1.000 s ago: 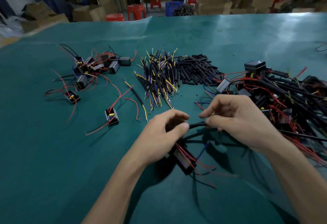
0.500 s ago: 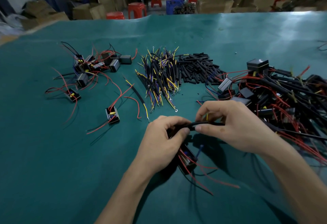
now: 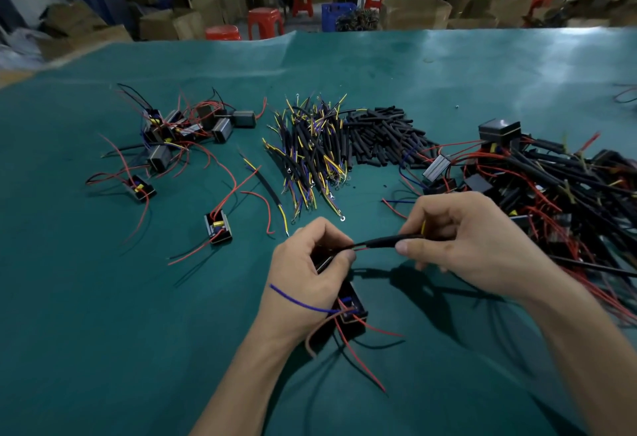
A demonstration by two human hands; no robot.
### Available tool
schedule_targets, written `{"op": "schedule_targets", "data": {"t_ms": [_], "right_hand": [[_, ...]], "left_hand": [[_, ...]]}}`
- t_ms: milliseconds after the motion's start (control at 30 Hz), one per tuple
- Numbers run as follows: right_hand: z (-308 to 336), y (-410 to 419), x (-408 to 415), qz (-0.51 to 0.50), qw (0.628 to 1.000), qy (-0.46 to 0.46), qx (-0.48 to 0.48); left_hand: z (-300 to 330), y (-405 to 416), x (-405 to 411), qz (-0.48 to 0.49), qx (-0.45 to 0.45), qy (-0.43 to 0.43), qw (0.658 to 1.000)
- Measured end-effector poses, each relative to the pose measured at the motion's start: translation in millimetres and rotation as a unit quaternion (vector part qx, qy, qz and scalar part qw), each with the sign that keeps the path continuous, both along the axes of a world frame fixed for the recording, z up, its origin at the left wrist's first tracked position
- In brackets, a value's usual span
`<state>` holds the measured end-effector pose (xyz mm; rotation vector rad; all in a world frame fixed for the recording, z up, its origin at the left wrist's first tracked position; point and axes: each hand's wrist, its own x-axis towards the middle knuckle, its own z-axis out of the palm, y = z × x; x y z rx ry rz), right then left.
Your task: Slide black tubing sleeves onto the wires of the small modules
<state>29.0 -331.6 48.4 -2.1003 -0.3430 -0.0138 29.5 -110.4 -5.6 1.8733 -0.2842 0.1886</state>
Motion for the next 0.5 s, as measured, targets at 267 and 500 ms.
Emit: {"op": "schedule_targets", "data": {"t_ms": [267, 500], "right_hand": [[14, 6, -4, -0.034, 0.996, -0.032, -0.072], [101, -37, -3, -0.114, 0.945, -0.188, -0.243]], "left_hand": [[12, -18, 1, 0.003, -0.057, 0.013, 0.998], [65, -102, 25, -0.039, -0.125, -0.066, 0.989]]}}
